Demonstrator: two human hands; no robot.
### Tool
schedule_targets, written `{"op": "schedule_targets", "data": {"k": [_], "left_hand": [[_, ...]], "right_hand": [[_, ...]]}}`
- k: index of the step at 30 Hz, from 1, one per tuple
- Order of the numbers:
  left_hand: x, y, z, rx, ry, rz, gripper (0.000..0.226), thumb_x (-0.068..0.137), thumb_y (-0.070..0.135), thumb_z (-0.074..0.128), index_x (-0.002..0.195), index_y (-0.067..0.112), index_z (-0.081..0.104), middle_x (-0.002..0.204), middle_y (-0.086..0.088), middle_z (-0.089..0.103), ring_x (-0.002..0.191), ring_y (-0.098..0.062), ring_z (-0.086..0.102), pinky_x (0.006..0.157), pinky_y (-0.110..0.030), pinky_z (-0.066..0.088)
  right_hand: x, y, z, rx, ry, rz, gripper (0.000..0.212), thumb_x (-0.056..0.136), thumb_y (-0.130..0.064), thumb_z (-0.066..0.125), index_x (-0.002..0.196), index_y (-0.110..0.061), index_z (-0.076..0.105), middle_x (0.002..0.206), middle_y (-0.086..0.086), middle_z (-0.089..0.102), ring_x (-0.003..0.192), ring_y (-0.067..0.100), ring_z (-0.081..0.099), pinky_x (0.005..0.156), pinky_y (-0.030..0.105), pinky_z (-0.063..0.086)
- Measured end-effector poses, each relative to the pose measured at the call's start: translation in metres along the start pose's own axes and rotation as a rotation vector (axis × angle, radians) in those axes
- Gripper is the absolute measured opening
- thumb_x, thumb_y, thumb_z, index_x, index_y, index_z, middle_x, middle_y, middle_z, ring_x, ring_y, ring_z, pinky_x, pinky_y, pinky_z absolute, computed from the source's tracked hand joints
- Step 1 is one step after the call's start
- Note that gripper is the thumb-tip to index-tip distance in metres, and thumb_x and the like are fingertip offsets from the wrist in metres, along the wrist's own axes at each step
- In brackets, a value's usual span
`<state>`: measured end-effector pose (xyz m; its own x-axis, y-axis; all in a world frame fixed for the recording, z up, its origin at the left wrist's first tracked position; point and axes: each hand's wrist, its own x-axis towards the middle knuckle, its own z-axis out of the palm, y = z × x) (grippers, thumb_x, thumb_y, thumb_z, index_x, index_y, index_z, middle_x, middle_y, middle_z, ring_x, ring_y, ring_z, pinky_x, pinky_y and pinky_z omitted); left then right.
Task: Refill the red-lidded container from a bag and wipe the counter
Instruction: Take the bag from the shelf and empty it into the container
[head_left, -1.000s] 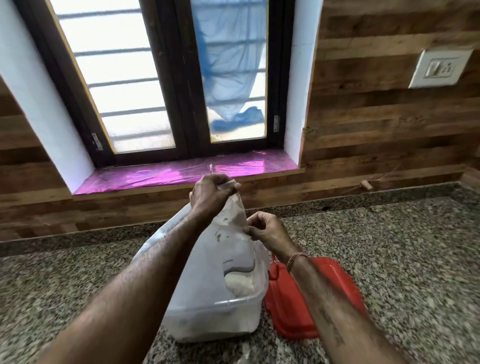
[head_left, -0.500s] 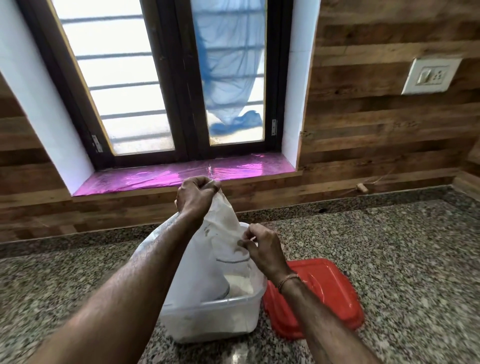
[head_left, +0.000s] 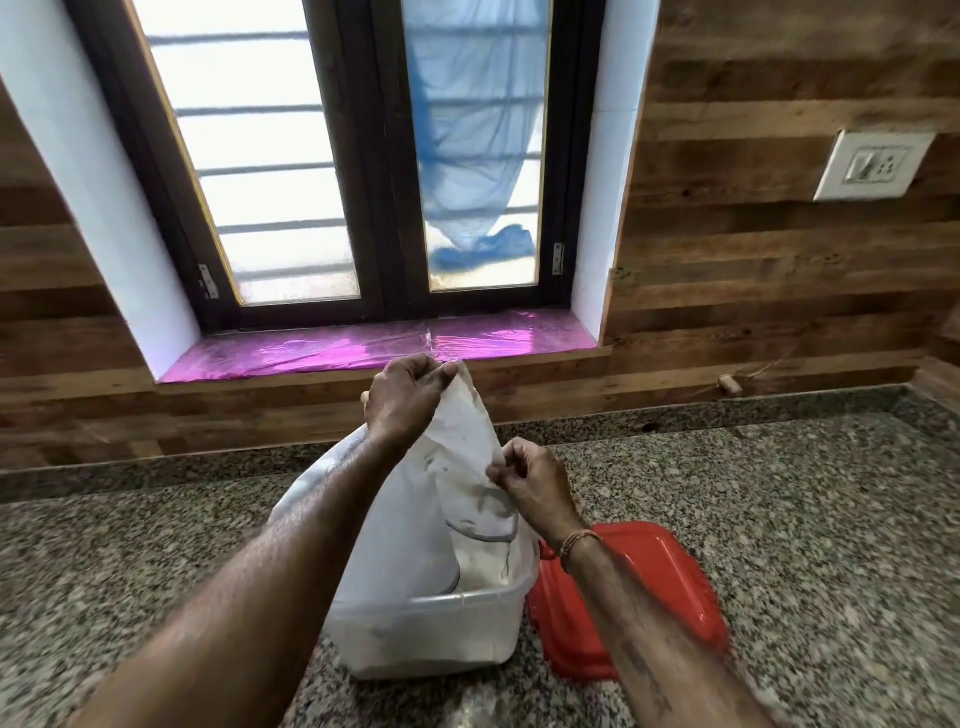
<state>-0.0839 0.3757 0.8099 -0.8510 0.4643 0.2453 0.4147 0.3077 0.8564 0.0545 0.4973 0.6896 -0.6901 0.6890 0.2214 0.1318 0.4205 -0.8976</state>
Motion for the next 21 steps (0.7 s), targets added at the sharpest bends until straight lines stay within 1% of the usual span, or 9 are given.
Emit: {"op": "schedule_targets", "data": {"k": [3,4,6,8,10,13,15,18,21], "left_hand": [[0.003,-0.008,-0.012,0.07,-0.05,-0.023,0.024,0.084,0.052,0.071,0.078,0.029,0.07,0.081,0.011,0.073,0.087,-0.015,0.069,0.091,-0.051,0.056],[0.003,-0.011,-0.014,0.049,-0.059,-0.022,0.019,0.085,0.043,0.075,0.078,0.026,0.072,0.081,0.01,0.073,0.086,-0.014,0.07,0.089,-0.049,0.058],[0.0,-0.012,-0.013,0.021,-0.085,0.011,0.013,0.084,0.032,0.081,0.077,0.023,0.076,0.077,0.009,0.075,0.083,-0.011,0.071,0.085,-0.045,0.06],[-0.004,-0.007,-0.009,0.037,-0.104,0.067,0.011,0.083,0.029,0.082,0.076,0.022,0.077,0.075,0.007,0.075,0.081,-0.013,0.072,0.082,-0.044,0.061],[-0.005,-0.006,-0.007,0.046,-0.117,0.073,0.012,0.084,0.033,0.079,0.079,0.022,0.077,0.077,0.006,0.075,0.083,-0.015,0.072,0.081,-0.045,0.06],[-0.004,-0.012,-0.014,0.172,-0.168,0.035,0.035,0.078,0.06,0.068,0.089,0.027,0.073,0.09,0.006,0.075,0.09,-0.019,0.07,0.082,-0.045,0.059],[-0.006,-0.019,-0.023,0.302,-0.159,0.016,0.036,0.077,0.062,0.068,0.09,0.029,0.073,0.092,0.004,0.075,0.092,-0.022,0.069,0.083,-0.041,0.057],[-0.009,-0.025,-0.028,0.351,-0.121,0.071,0.022,0.089,0.043,0.069,0.08,0.024,0.072,0.075,0.005,0.07,0.079,-0.022,0.065,0.072,-0.035,0.052],[-0.017,-0.028,-0.023,0.346,-0.121,0.171,0.03,0.095,0.034,0.062,0.069,0.021,0.057,0.058,0.003,0.054,0.064,-0.018,0.051,0.067,-0.036,0.039]], "right_hand": [[0.0,-0.002,-0.001,0.148,-0.08,0.029,0.012,0.083,-0.023,0.077,0.084,-0.019,0.066,0.079,-0.003,0.07,0.074,0.008,0.063,0.074,0.046,0.058],[0.0,-0.008,-0.003,0.234,-0.121,0.045,0.016,0.084,-0.03,0.078,0.092,-0.021,0.068,0.085,0.001,0.071,0.078,0.011,0.064,0.076,0.045,0.058],[0.008,-0.019,-0.004,0.394,-0.16,0.062,0.041,0.081,-0.048,0.08,0.105,-0.017,0.069,0.092,0.009,0.069,0.084,0.02,0.063,0.077,0.043,0.052],[0.017,-0.035,-0.006,0.481,-0.139,0.037,0.047,0.082,-0.049,0.08,0.101,-0.007,0.07,0.092,0.014,0.068,0.086,0.023,0.06,0.077,0.041,0.05],[0.028,-0.051,-0.01,0.534,-0.111,0.017,0.032,0.088,-0.033,0.077,0.089,-0.003,0.068,0.086,0.016,0.065,0.081,0.024,0.055,0.072,0.037,0.048],[0.038,-0.06,-0.015,0.572,-0.079,0.013,0.021,0.091,-0.021,0.075,0.081,-0.005,0.065,0.08,0.015,0.059,0.074,0.022,0.05,0.064,0.031,0.046],[0.039,-0.063,-0.017,0.561,-0.062,0.011,0.019,0.093,-0.016,0.073,0.078,-0.009,0.064,0.074,0.009,0.06,0.067,0.014,0.052,0.059,0.025,0.047],[0.043,-0.06,-0.014,0.465,-0.041,0.069,0.018,0.095,-0.017,0.072,0.079,-0.015,0.062,0.067,0.002,0.062,0.057,0.007,0.053,0.052,0.022,0.047],[0.055,-0.055,-0.01,0.189,0.015,0.087,0.028,0.084,-0.048,0.071,0.071,-0.024,0.064,0.07,-0.002,0.068,0.063,0.011,0.057,0.058,0.037,0.05]]}}
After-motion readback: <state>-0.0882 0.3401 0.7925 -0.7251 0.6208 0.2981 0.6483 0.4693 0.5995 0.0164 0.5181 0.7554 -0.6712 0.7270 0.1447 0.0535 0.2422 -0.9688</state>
